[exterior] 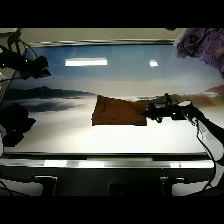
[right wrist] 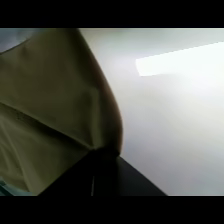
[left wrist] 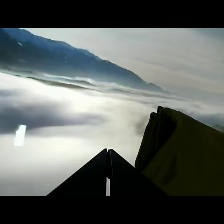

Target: Fold the clothes and pants, and hang the long-sleeved shirts on hangers.

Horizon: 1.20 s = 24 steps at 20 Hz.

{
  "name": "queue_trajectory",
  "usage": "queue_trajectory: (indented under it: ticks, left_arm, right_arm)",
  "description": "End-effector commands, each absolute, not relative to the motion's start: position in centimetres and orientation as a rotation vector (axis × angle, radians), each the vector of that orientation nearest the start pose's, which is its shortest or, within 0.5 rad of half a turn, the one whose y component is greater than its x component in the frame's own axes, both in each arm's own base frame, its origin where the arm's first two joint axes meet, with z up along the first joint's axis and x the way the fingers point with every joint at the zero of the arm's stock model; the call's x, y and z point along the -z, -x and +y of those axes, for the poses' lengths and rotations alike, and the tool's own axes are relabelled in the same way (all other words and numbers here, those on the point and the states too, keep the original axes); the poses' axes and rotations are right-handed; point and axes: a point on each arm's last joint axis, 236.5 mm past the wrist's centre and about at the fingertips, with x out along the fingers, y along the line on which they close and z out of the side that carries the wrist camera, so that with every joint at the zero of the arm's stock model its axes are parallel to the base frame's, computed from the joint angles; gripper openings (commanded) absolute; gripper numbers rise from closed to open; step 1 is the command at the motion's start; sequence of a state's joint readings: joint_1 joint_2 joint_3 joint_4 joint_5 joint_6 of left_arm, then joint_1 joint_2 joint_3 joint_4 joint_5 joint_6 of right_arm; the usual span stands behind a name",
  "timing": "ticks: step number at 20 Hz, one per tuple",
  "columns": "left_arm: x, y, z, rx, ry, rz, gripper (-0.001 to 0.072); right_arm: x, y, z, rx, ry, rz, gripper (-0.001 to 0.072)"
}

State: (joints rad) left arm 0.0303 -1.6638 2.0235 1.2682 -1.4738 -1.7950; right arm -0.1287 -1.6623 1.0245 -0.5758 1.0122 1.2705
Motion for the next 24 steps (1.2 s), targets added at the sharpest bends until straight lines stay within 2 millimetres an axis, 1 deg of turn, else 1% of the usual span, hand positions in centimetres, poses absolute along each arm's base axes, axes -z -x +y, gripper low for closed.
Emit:
queue_trajectory:
  ticks: [1, 3, 5, 7, 10, 12, 14, 16, 17, 19, 21, 23, 24]
  left_arm:
    - [-13.9, -49.9, -5.5, 0.102, 0.41, 1.128, 0.0017]
    - [-13.9, -49.8, -5.5, 0.102, 0.41, 1.128, 0.0017]
    - [-13.9, -49.8, -5.5, 0.102, 0.41, 1.128, 0.0017]
    - [-13.9, -49.8, -5.5, 0.102, 0.41, 1.129, 0.0017]
    - [-13.9, -49.8, -5.5, 0.102, 0.41, 1.13, 0.0018]
    - [-13.9, -49.8, -5.5, 0.102, 0.41, 1.131, 0.0018]
    - [-13.9, -49.8, -5.5, 0.102, 0.41, 1.132, 0.0017]
    - [-13.9, -49.8, -5.5, 0.102, 0.41, 1.132, 0.0017]
    - [-13.9, -49.8, -5.5, 0.102, 0.41, 1.132, 0.0017]
    - [-13.9, -49.8, -5.5, 0.102, 0.41, 1.132, 0.0017]
    - [-13.9, -49.8, -5.5, 0.102, 0.409, 1.132, 0.0017]
    - [-13.8, -49.7, -5.5, 0.102, 0.409, 1.138, 0.0017]
    - [-13.7, -49.6, -5.5, 0.102, 0.408, 1.143, 0.0017]
  right_arm:
    - [6.5, -43.1, 12.3, -0.361, -0.904, 1.321, 0.0031]
    - [3.9, -45.7, 10.8, -0.315, -0.841, 1.284, 0.0031]
    - [0.8, -48.5, 8.7, -0.247, -0.767, 1.218, 0.0031]
    - [-2.3, -50.7, 6.6, -0.172, -0.709, 1.153, 0.0031]
    - [-7.3, -53.0, 3.3, -0.1, -0.739, 1.047, 0.0031]
    - [-10.4, -54.0, 0.4, -0.064, -0.769, 0.971, 0.0031]
    - [-13.1, -54.6, -2.9, -0.017, -0.803, 0.895, 0.0031]
    - [-15.6, -54.9, -6.8, 0.042, -0.834, 0.81, 0.003]
    - [-16.5, -54.9, -8.6, 0.073, -0.847, 0.776, 0.003]
    - [-17.5, -54.3, -12.7, 0.152, -0.863, 0.725, 0.003]
    - [-17.3, -52.9, -17.0, 0.256, -0.889, 0.703, 0.0031]
    - [-16.1, -50.3, -21.7, 0.381, -0.902, 0.722, 0.0031]
    - [-15.2, -48.4, -24.0, 0.455, -0.903, 0.747, 0.003]
